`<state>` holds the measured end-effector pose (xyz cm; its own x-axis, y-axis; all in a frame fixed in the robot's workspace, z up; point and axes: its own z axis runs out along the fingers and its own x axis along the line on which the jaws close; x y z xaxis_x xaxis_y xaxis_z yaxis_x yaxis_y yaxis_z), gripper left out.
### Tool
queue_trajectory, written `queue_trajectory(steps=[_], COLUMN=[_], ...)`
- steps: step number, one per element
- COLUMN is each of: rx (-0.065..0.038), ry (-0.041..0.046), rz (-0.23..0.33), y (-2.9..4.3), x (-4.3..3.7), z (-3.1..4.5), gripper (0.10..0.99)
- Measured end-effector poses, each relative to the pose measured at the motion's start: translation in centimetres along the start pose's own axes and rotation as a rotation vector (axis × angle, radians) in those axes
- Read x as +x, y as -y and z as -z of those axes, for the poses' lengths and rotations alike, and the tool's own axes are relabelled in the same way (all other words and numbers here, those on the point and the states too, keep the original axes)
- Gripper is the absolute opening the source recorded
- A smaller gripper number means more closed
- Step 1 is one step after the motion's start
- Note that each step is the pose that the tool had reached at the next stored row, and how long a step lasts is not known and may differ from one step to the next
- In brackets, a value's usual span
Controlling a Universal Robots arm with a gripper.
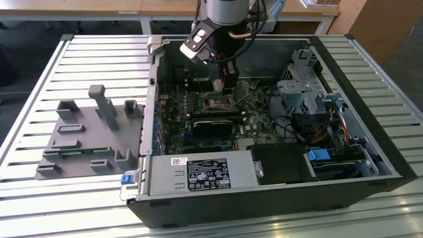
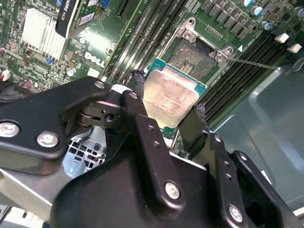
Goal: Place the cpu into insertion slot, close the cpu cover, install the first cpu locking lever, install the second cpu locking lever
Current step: 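Place the cpu into insertion slot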
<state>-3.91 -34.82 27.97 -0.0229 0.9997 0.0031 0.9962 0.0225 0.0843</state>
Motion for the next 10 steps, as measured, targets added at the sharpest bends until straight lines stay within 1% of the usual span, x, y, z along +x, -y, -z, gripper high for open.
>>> queue_trajectory(steps=[10], rx=[0.0], ry=[0.0005], rz=[-0.003], y=[0.03], x=[0.25], z=[-0.42], gripper=[0.541])
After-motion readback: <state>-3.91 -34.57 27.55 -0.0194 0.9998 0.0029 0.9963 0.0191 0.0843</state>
